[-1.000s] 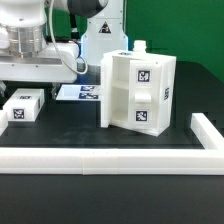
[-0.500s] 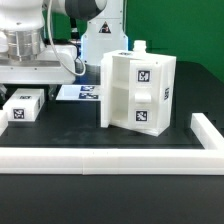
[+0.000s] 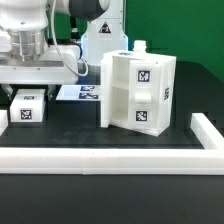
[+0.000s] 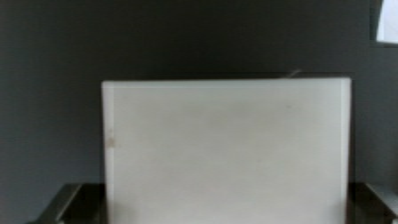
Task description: Assemble cabinet
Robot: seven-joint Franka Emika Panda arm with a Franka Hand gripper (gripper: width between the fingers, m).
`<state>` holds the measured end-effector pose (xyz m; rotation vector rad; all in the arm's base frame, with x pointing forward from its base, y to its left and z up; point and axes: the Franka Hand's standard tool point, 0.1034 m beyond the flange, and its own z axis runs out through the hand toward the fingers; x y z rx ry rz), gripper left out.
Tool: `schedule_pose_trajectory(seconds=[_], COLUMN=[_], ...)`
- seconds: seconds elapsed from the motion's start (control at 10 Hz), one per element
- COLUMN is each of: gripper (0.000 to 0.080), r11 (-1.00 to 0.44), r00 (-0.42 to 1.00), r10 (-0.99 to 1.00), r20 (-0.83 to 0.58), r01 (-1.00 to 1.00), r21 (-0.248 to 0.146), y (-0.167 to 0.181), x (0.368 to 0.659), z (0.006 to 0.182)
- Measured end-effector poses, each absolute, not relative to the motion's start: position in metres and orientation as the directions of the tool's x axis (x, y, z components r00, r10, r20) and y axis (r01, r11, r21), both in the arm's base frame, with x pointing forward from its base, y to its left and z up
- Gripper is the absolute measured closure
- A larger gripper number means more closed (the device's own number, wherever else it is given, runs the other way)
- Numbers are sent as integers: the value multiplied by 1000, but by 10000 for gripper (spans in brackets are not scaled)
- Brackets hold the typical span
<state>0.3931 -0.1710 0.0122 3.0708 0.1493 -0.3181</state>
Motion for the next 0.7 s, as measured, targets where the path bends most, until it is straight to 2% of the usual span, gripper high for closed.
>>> schedule_pose_trajectory(seconds=[0.2, 0.7], gripper=[238, 236], r11=[-994, -998], r00=[972, 973], r10=[92, 55], r20=[-215, -224], r01=[101, 49], r21=[30, -32], y=[-168, -141], x=[391, 384], z=[15, 54])
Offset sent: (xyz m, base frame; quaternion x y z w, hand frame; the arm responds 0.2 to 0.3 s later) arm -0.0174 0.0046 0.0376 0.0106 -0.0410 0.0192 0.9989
